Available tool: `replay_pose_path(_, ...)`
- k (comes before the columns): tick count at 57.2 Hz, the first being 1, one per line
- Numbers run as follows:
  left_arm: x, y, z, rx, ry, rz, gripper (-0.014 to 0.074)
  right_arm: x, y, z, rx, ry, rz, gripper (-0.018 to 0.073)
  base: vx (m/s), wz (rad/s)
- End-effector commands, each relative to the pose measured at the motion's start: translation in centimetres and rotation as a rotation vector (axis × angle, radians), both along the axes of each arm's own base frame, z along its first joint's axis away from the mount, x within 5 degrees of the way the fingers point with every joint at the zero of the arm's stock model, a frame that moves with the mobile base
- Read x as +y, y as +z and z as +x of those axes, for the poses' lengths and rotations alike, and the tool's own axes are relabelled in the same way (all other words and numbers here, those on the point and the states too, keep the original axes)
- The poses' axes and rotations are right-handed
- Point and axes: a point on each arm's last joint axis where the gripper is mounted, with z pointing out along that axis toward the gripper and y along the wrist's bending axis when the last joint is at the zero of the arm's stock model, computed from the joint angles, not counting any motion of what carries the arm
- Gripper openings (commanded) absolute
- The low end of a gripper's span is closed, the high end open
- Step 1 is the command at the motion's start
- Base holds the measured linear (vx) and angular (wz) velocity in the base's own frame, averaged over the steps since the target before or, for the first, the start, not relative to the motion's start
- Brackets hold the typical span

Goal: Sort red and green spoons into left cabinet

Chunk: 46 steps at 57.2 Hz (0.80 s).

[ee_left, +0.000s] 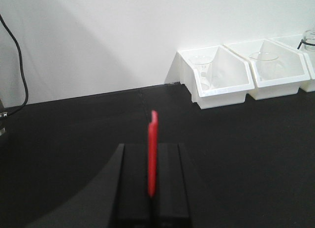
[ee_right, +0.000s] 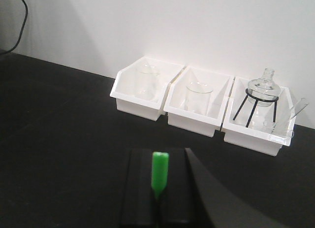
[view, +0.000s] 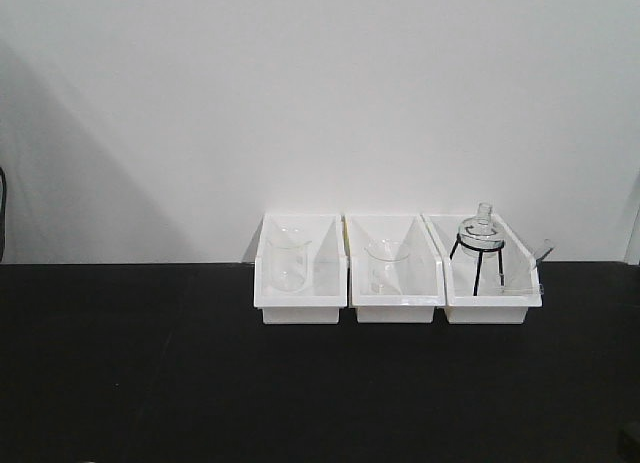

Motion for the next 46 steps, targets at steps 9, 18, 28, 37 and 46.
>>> replay_pose_path(9, -0.06, 1.16, 0.05, -0.061, -0.005, -0.02, -0.0006, -0.1, 1.22, -0.03, -0.052, -0.01, 0.023, -0.0003, 0.0, 0.0)
replay_pose_path(18, -0.06, 1.17, 0.05, -0.062, -0.005, -0.02, -0.0006, -0.09, 1.2, -0.03, -0.05, -0.009, 0.022, -0.0003, 0.0, 0.0)
replay_pose_path(28, -0.06, 1.17, 0.05, -0.062, -0.005, -0.02, -0.0006, -0.09, 1.2, -0.03, -0.05, -0.009, 0.022, -0.0003, 0.0, 0.0)
replay_pose_path(37, -0.06, 1.17, 0.05, -0.062, -0.005, -0.02, -0.0006, -0.09, 1.2, -0.03, -0.05, -0.009, 0.022, -0.0003, 0.0, 0.0)
replay_pose_path(46, -0.06, 1.17, 0.05, -0.062, -0.005, -0.02, -0.0006, -0.09, 1.2, -0.03, -0.05, -0.009, 0.022, -0.0003, 0.0, 0.0)
